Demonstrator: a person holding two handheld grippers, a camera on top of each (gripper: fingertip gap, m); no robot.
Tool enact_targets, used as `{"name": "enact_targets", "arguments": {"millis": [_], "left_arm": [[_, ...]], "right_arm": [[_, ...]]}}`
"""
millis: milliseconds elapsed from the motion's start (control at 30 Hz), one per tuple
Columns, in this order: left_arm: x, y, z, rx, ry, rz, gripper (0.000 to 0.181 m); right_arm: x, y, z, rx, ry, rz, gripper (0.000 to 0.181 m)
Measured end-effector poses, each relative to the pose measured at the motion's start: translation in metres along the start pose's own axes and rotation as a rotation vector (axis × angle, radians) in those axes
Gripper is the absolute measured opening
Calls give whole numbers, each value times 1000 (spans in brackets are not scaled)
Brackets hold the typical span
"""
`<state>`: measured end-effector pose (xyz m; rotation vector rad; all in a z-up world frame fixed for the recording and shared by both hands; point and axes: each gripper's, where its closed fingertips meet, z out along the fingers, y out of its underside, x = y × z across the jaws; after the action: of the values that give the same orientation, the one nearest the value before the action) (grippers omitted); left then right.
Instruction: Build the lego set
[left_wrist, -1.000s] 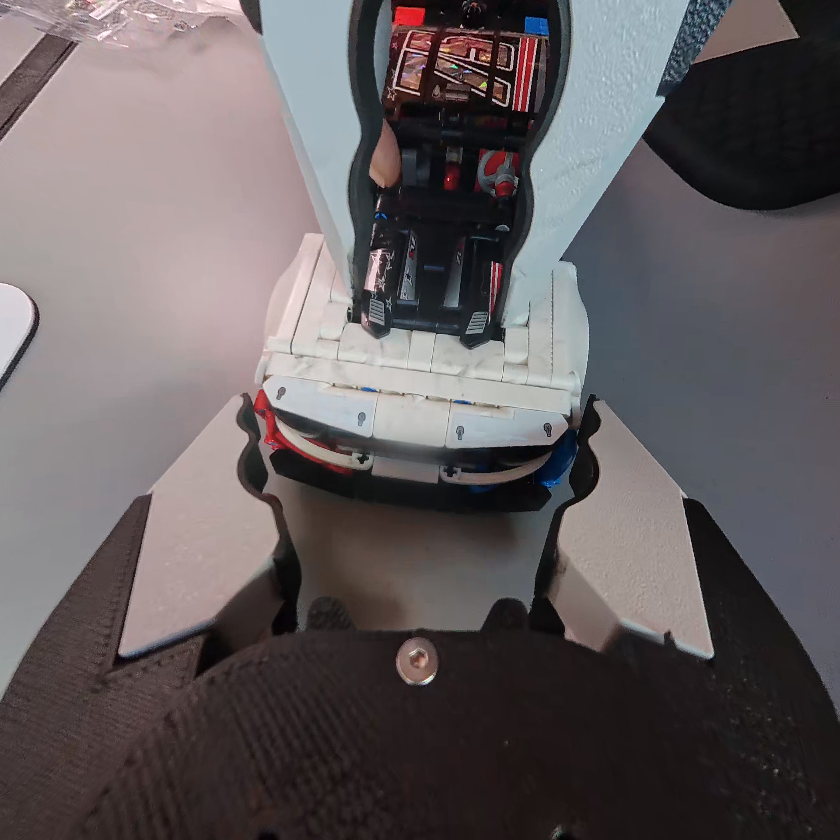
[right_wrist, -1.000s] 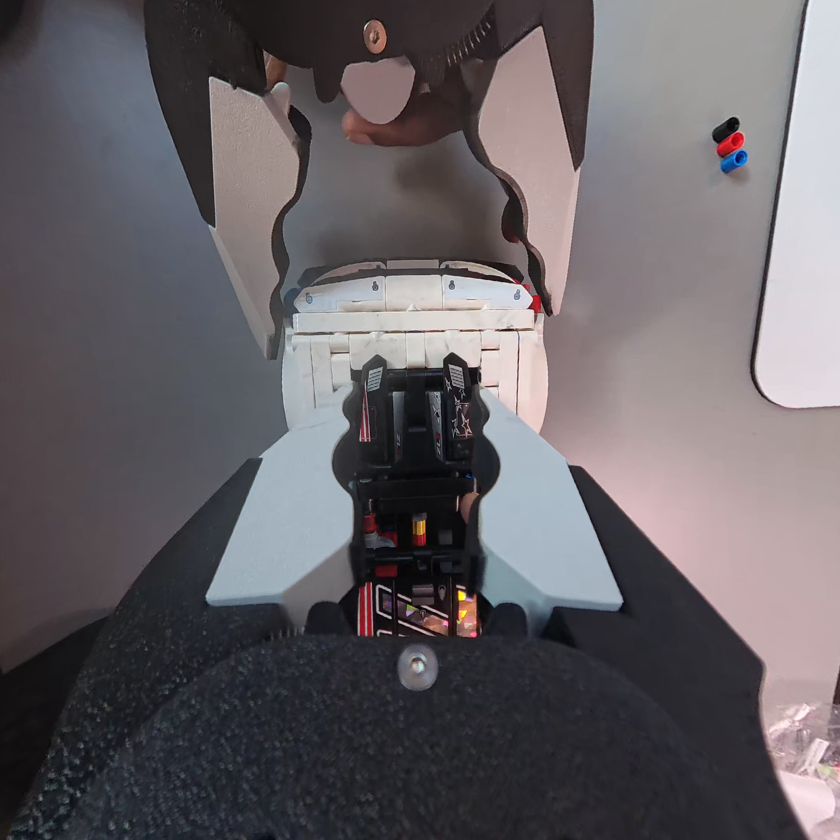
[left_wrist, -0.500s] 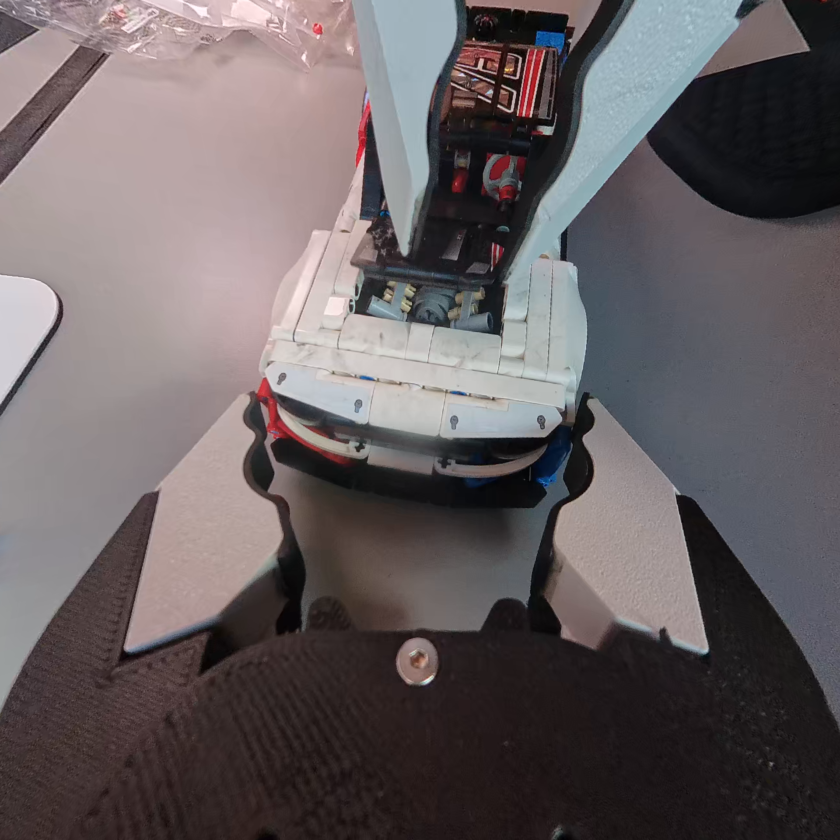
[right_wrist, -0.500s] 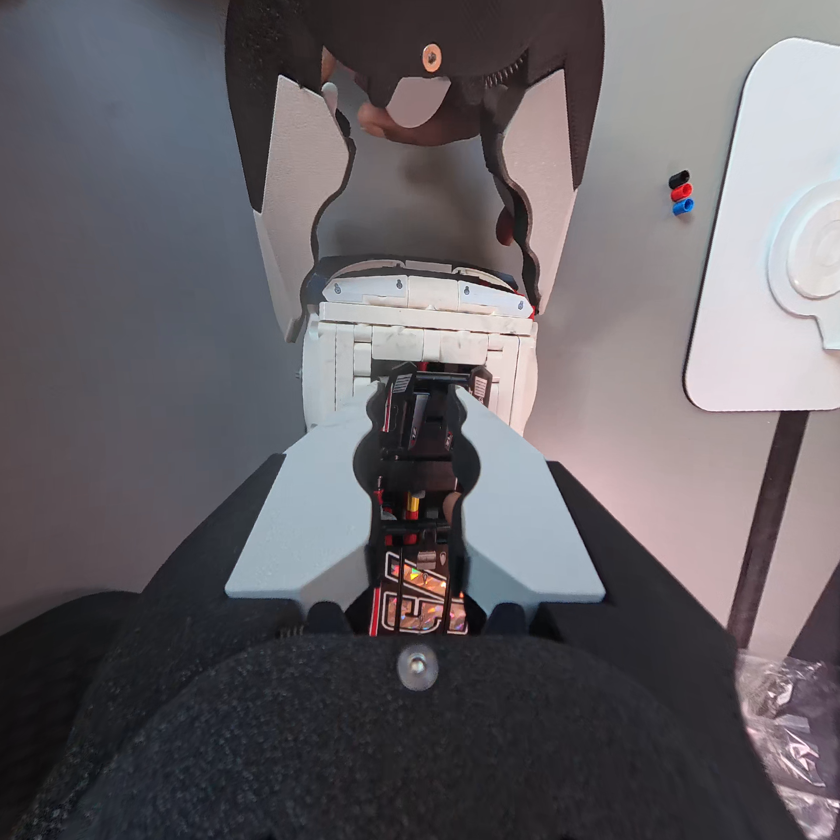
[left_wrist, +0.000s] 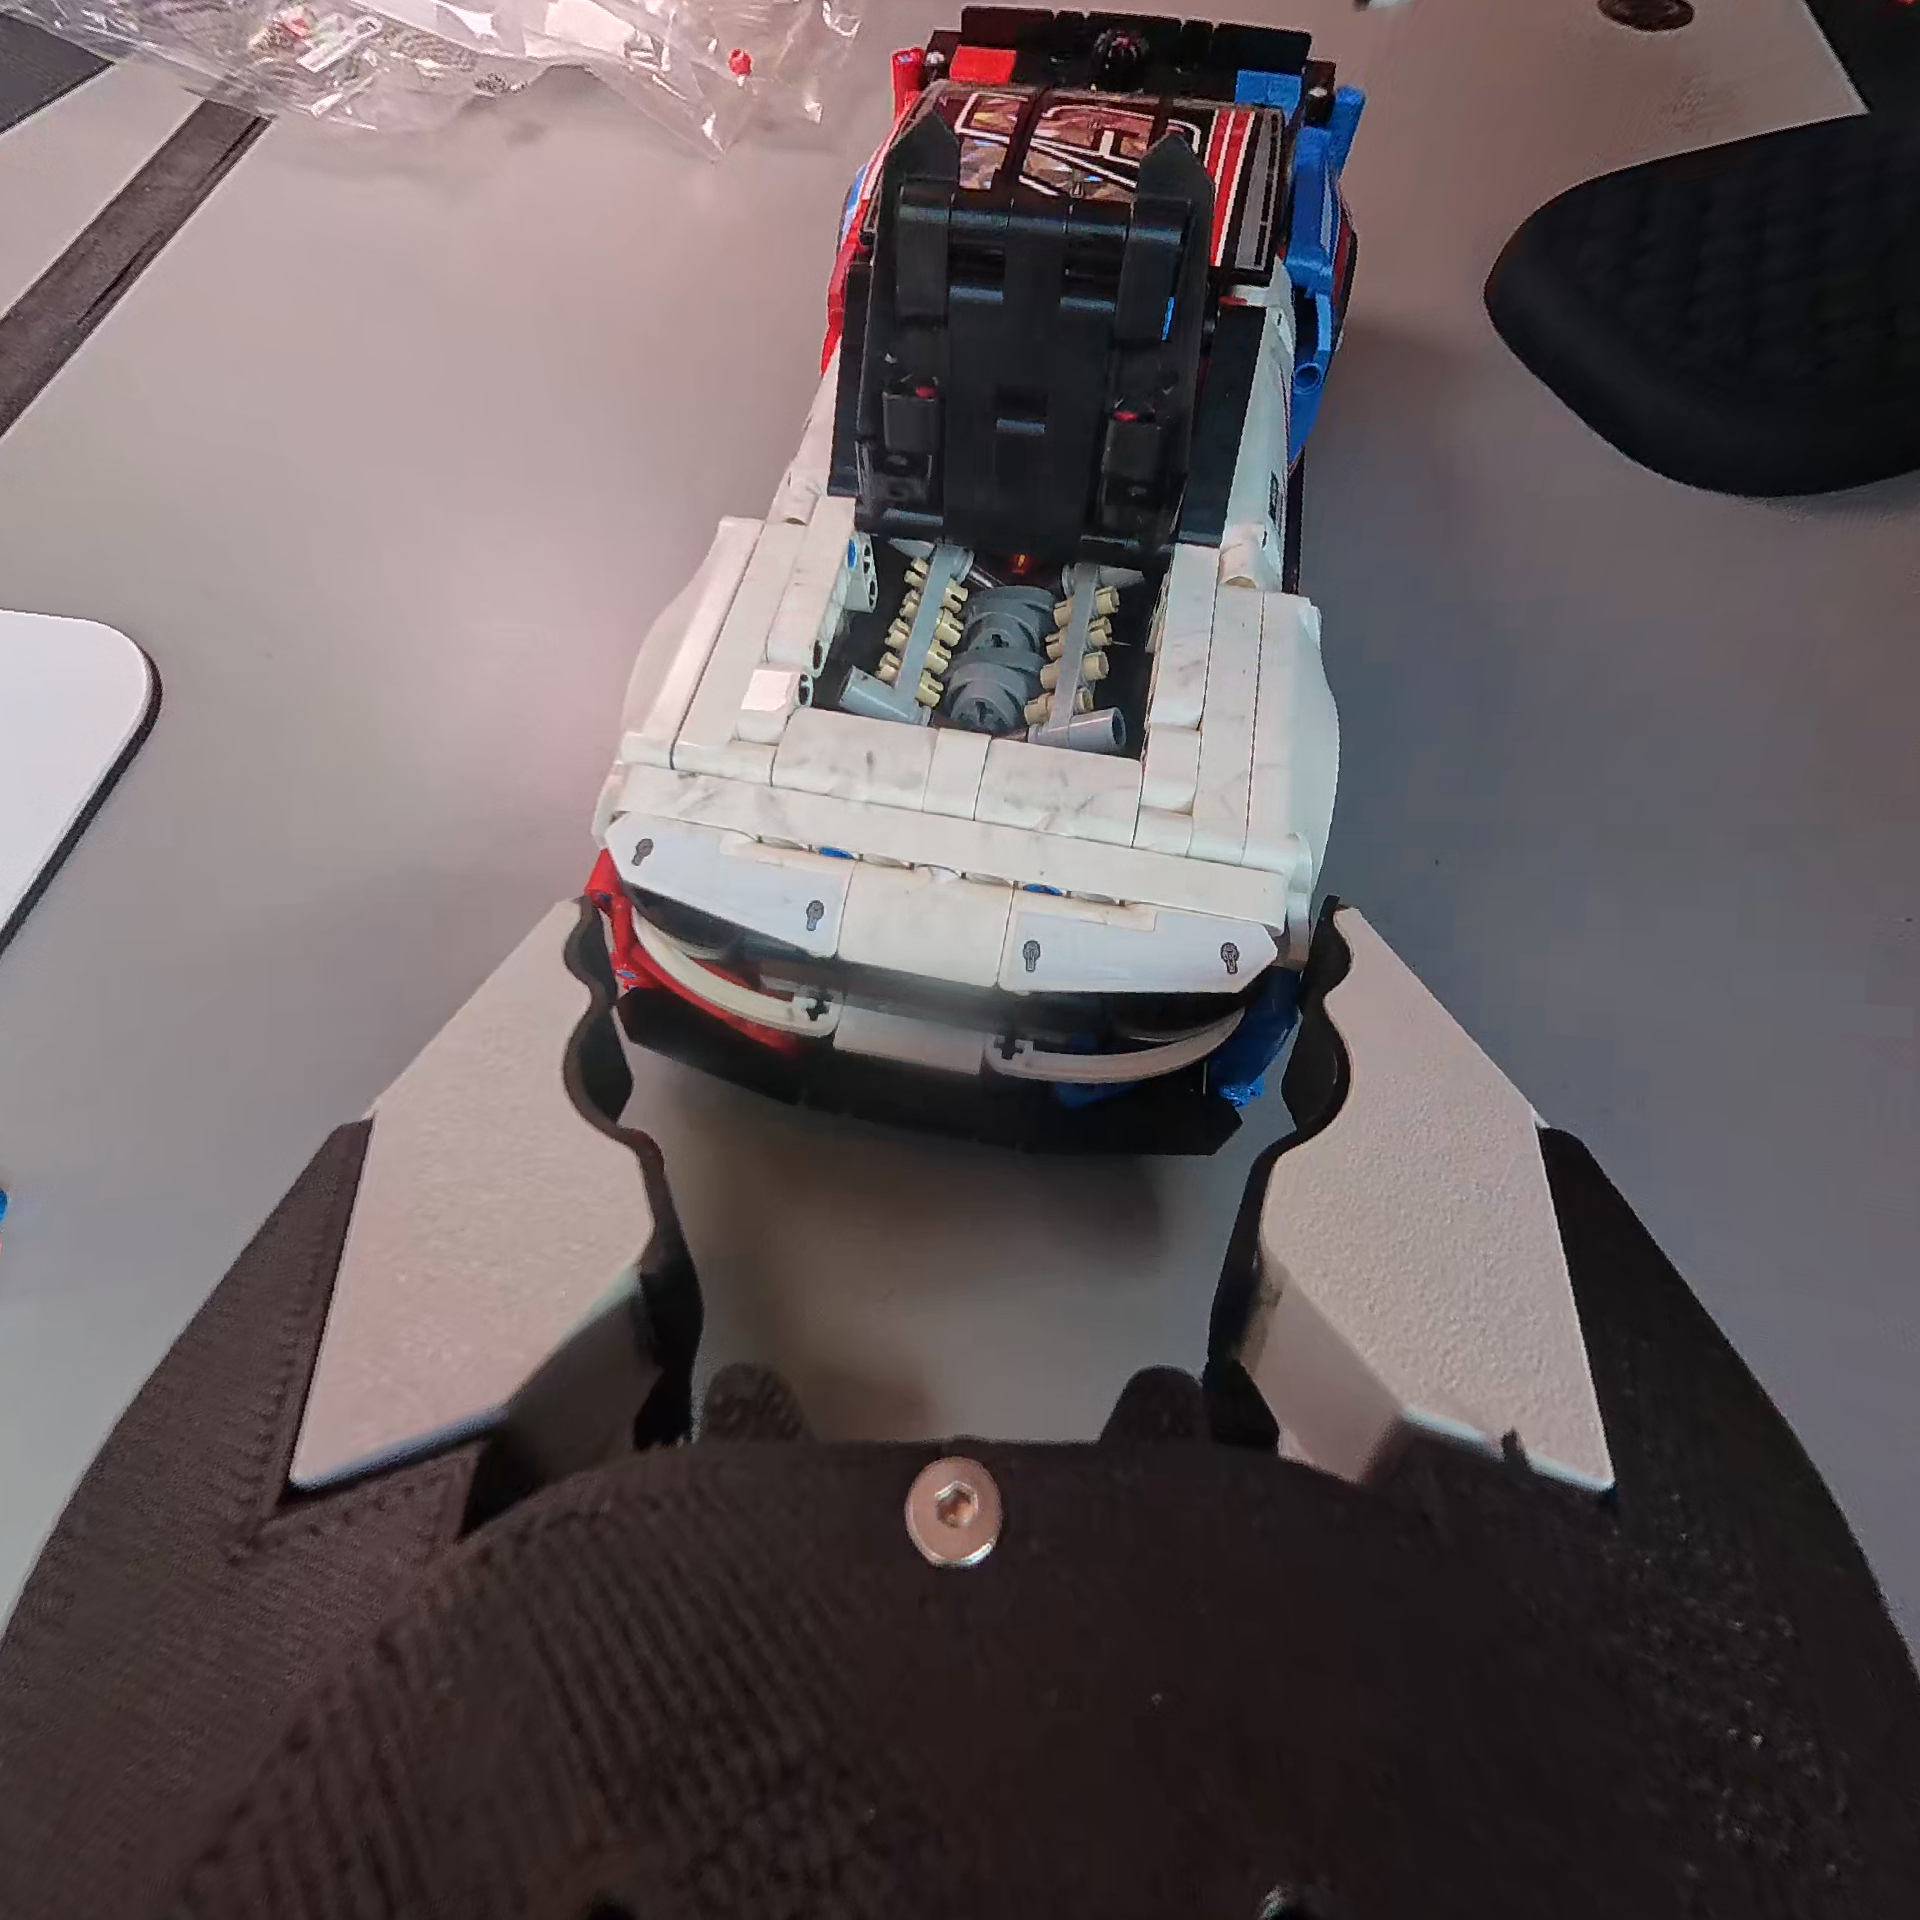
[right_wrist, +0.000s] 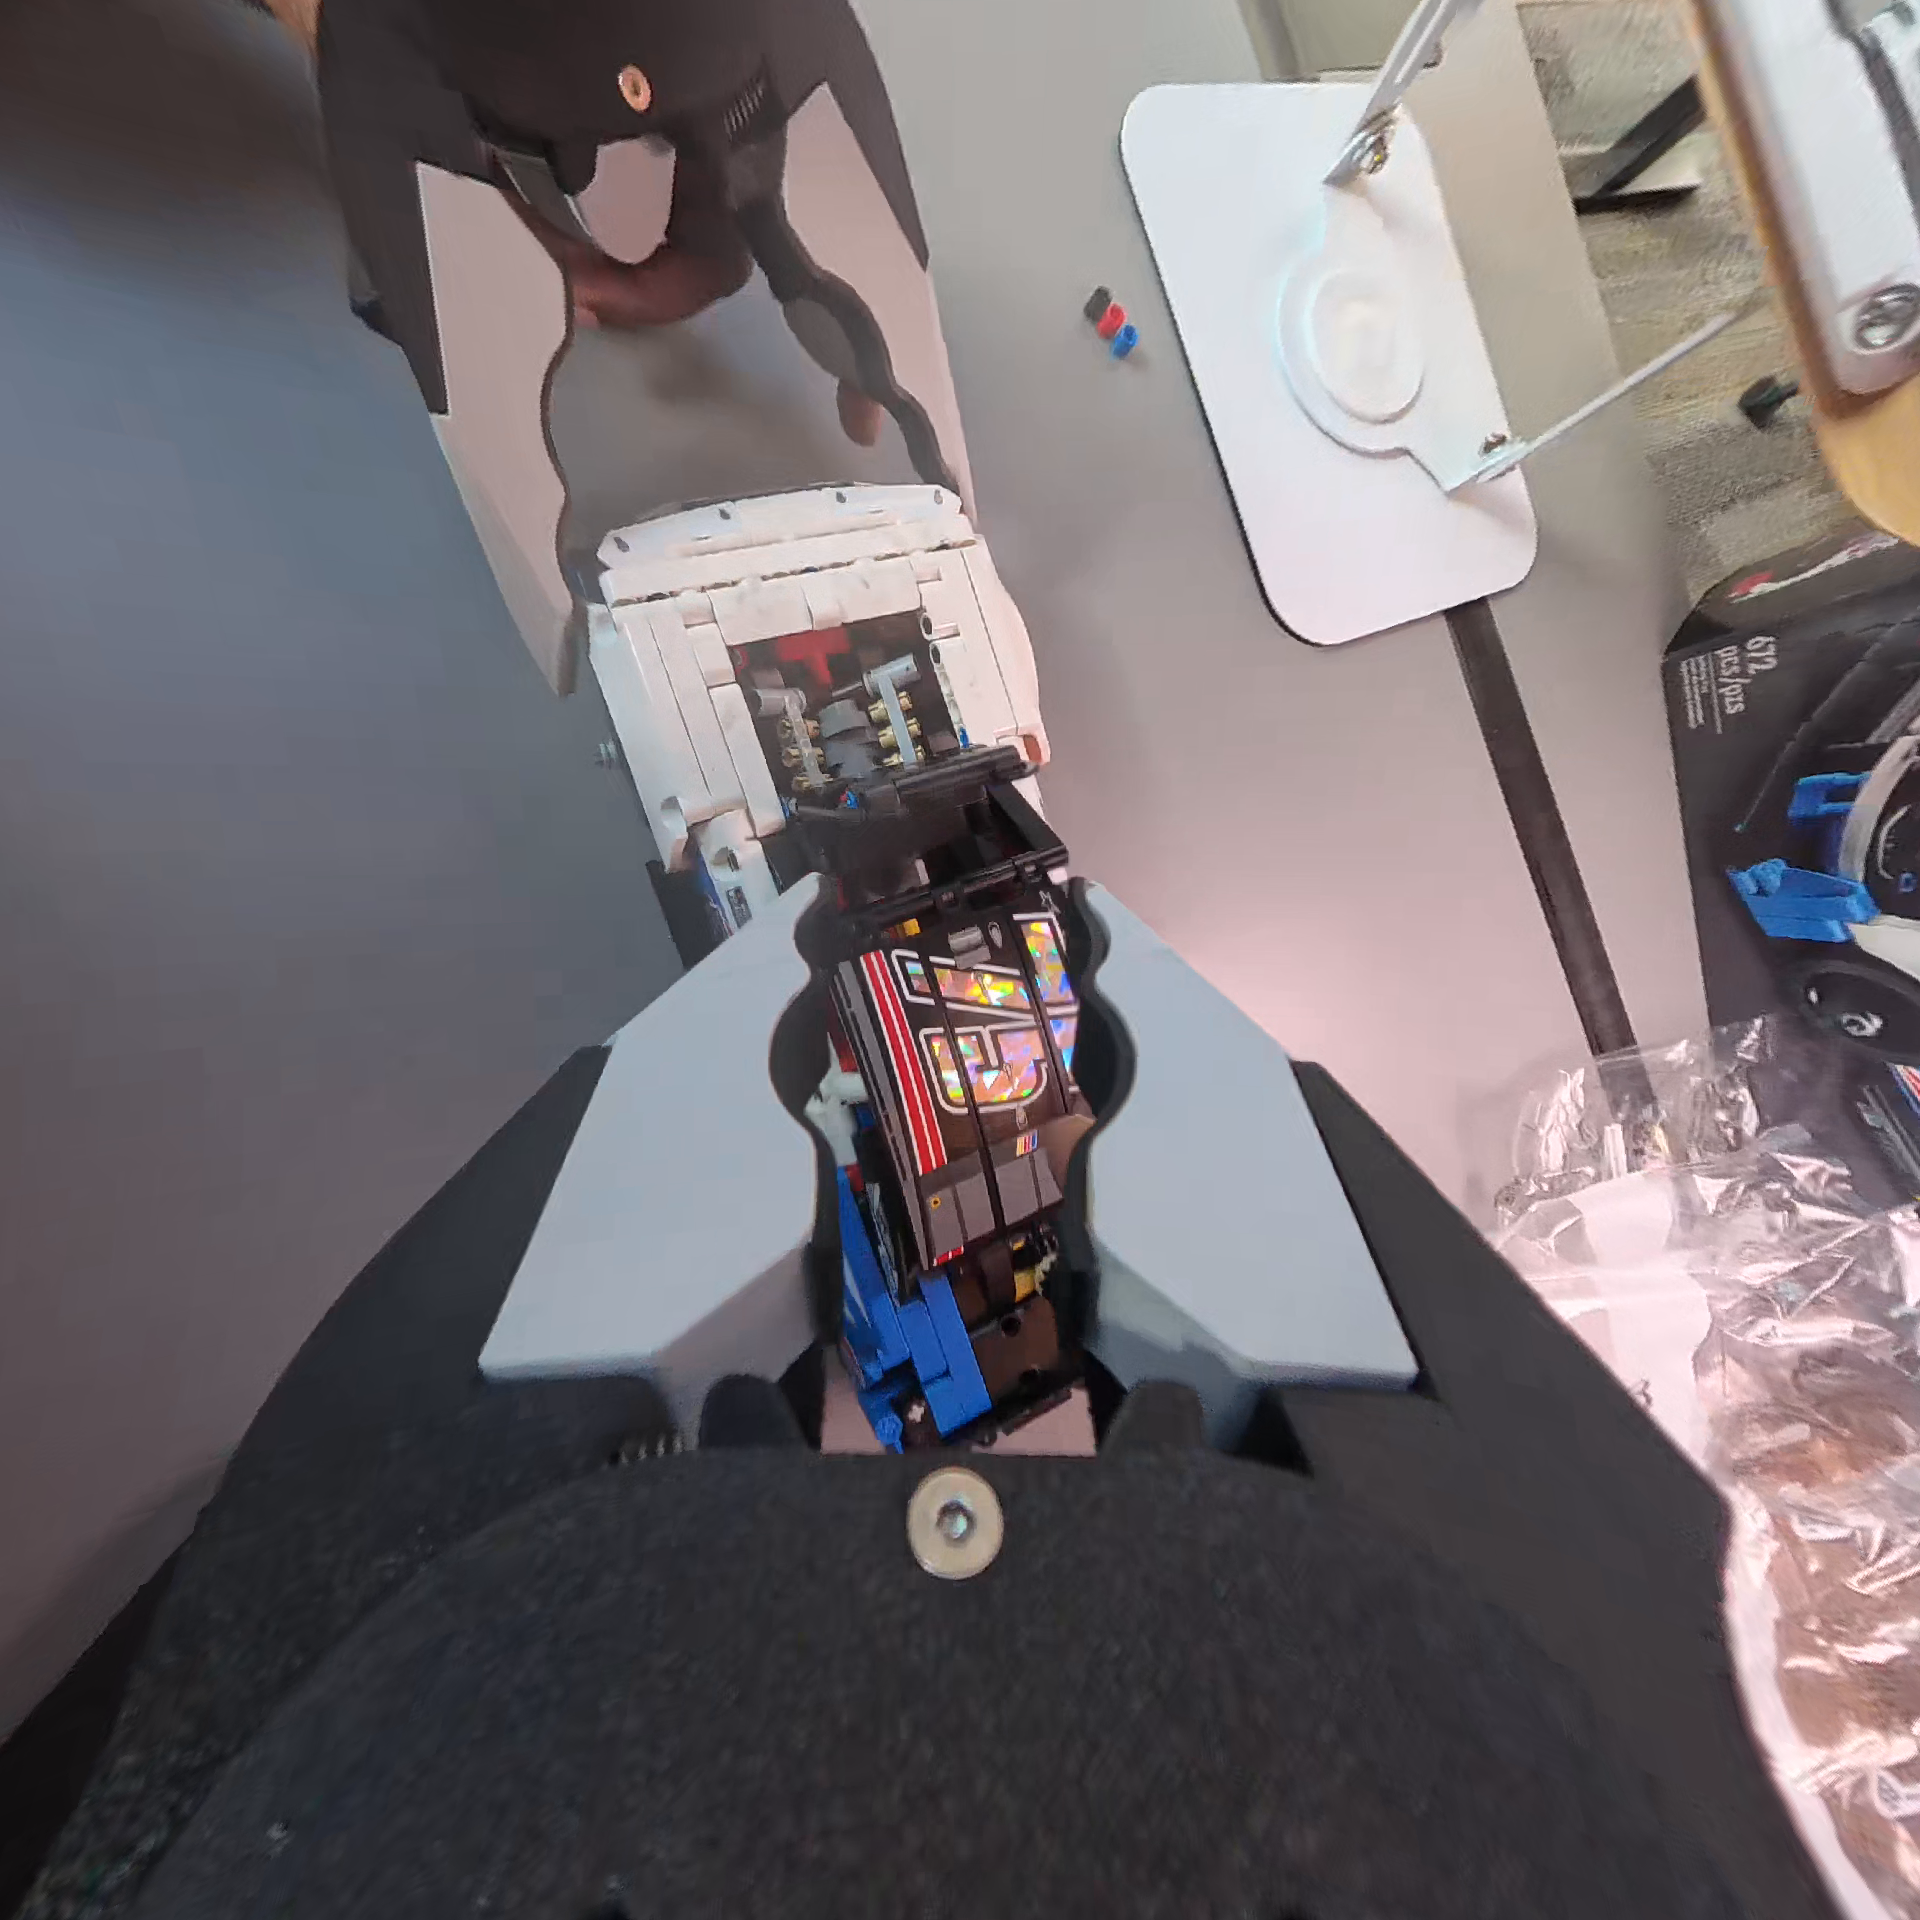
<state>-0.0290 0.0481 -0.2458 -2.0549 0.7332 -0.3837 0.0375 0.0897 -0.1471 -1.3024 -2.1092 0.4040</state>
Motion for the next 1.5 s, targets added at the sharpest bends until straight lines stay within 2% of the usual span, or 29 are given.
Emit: {"name": "enact_targets", "arguments": {"millis": [67,133,233,333,400,500,600,667,767,900,1100,1500], "left_arm": [[0,0,-1,0,-7,-8,127],[0,1,-1,1,-15,-7,126],[2,-3,4,0,-17,-10,126],[8,-14,21,-19,-42,-15,125],[9,-26,28,-6,-123,-15,120],[20,-43,13,71,-220,-93,119],[41,-37,-8,44,-325,-167,117],[56,-27,-18,0,-391,-213,109],[72,-20,-23,-38,-439,-285,106],[73,-14,-31,-35,-511,-326,107],[58,2,-57,-79,-624,-328,107],[37,30,-100,-78,-721,-405,107]], "right_arm": [[3,15,-17,13,7,5,58],[6,49,-26,-5,32,-27,70],[14,107,-24,-80,54,-2,85],[25,154,-24,-122,63,106,99],[32,183,-26,-140,72,198,103],[33,213,-32,-98,83,343,100],[26,231,-35,-68,85,424,92],[23,232,-34,-16,72,456,79],[19,227,-30,36,45,489,68],[8,213,-24,74,21,458,52],[-2,185,-10,47,22,366,49],[-30,112,31,73,-107,196,47]]}}
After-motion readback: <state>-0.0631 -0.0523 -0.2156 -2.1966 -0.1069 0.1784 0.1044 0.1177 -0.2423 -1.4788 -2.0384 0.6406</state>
